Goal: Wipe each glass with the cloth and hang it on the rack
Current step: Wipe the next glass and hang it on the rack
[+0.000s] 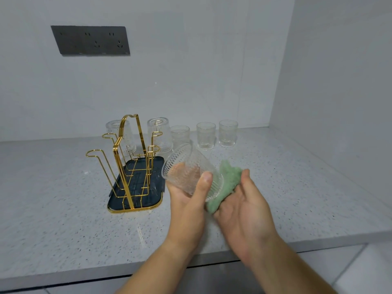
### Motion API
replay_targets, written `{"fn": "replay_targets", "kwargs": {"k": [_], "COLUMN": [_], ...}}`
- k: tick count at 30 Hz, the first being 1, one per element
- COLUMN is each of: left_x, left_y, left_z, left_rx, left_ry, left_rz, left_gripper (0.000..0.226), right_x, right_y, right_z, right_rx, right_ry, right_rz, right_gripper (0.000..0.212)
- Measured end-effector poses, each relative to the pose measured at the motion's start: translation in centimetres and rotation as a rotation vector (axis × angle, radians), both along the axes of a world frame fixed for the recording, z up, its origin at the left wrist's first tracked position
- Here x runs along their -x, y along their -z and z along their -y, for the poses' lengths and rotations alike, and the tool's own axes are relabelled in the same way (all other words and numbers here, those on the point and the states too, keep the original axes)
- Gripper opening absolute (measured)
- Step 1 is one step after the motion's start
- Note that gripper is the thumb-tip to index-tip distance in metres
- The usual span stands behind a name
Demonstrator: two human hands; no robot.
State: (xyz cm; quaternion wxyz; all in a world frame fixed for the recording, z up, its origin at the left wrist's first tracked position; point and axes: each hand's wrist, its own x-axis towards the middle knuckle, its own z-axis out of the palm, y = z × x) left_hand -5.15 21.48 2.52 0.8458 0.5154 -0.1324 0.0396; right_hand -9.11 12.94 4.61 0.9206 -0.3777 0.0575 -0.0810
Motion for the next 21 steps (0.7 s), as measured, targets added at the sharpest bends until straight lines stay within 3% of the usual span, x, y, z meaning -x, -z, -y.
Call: {"fn": "replay_targets", "kwargs": {"k": [6,13,14,17,21], "left_x": [0.2,-1.5,-1.5,-1.1,-0.9], "left_y": [0.3,1.2,1.4,1.9,1.8], "left_z": [0.1,-0.5,-0.6,-0.7,-0.4], "left_rx": [-0.097,-0.162,-0.175,-0.219,-0.270], "left_ry": [-0.016,-0.038,-0.028,0.012,0.107], "left_rz": [0.050,0.028,0.024,-0.009,-0.036], "left_gripper": [0.072,0.071,0.072,0.073,0.071], "right_x": [-0.8,0.9,1.1,0.9,-0.3], "right_y": [1.5,1.4,0.9,0.0,0.7], "right_z": [-0.4,1.5,2.2,5.5,11.2], "right_rx": [-0.067,0.241,0.372,1.034,1.774], "right_ry": [-0.007,0.050,0.081,0.250,0.378], "right_rz": [-0.060,-0.078,-0.083,-0.112,-0.123], "right_gripper": [0.054,0.031,0.029,0.023,0.033]}}
